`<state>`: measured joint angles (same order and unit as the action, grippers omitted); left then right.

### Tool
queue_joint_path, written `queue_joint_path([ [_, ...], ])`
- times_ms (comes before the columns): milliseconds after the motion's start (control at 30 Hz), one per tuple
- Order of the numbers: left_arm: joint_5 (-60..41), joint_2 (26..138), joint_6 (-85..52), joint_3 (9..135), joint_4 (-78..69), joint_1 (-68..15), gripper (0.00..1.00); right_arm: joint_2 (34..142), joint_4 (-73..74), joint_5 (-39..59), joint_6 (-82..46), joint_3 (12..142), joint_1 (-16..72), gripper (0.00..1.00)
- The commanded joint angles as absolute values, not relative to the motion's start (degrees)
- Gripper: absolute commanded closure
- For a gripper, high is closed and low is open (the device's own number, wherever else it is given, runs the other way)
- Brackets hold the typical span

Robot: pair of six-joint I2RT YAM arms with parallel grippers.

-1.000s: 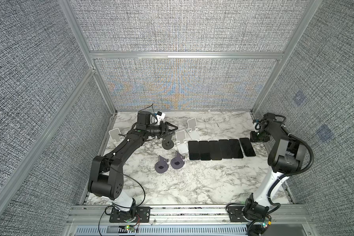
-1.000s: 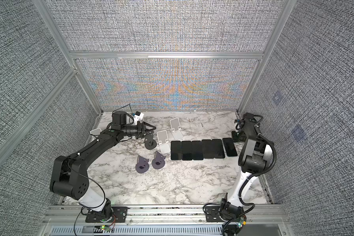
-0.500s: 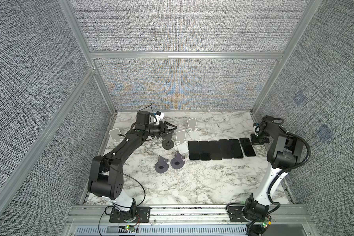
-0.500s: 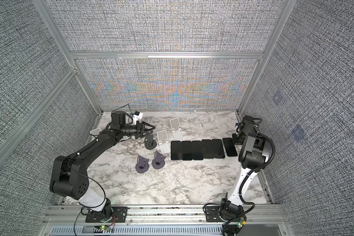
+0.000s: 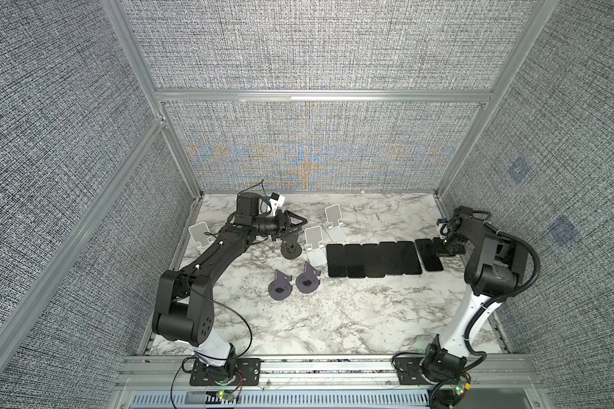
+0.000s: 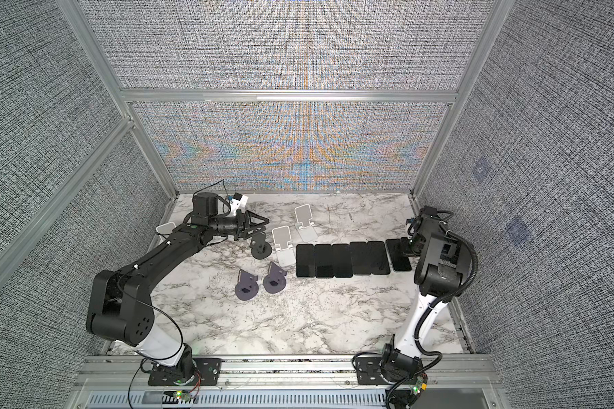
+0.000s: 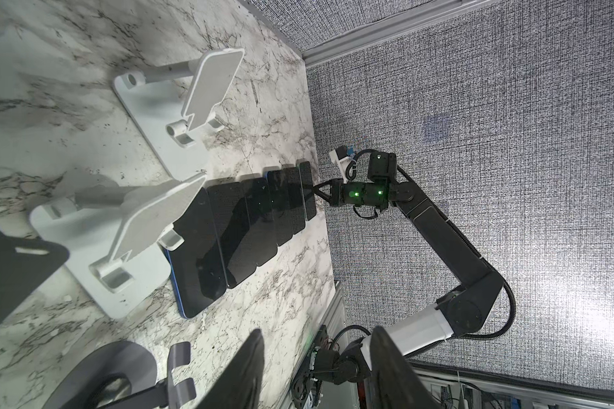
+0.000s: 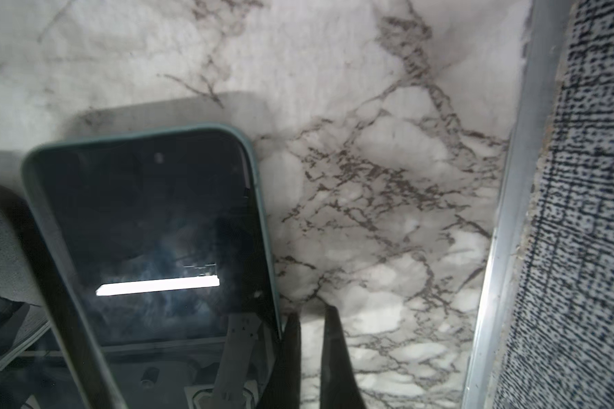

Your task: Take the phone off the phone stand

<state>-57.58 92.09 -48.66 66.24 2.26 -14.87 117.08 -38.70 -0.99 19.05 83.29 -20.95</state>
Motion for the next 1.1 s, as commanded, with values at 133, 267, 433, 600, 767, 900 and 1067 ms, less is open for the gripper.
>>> queue_joint_path([
  [133,-58.36,92.13,-48.82,66.12,0.62,-14.77,0.5,115.85,-38.64,0.32,18.15,81.68,-19.38,1.0],
  [267,-58.18,92.03,-48.61,66.18,0.87,-14.77,0.5,115.59,-38.43,-1.13,18.54,81.3,-19.27,0.98],
  [433,-58.1,92.15,-48.06,66.42,1.68,-14.68,0.46,113.26,-37.29,-3.8,16.63,80.99,-19.66,0.84],
  [600,-57.16,92.09,-46.64,66.88,3.61,-14.33,0.45,106.68,-37.73,-3.33,13.92,81.43,-19.53,0.67],
  [767,-55.54,91.76,-43.52,67.97,7.41,-14.24,0.42,98.4,-36.64,-1.26,12.9,78.92,-16.88,0.43],
  [900,-52.65,90.79,-39.3,69.65,12.71,-13.93,0.38,92.46,-34.07,0.17,12.15,74.12,-12.73,0.26],
  [1067,-43.69,87.45,-29.31,73.7,24.07,-13.97,0.31,84.46,-29.12,1.5,9.94,66.1,-5.43,0.01],
])
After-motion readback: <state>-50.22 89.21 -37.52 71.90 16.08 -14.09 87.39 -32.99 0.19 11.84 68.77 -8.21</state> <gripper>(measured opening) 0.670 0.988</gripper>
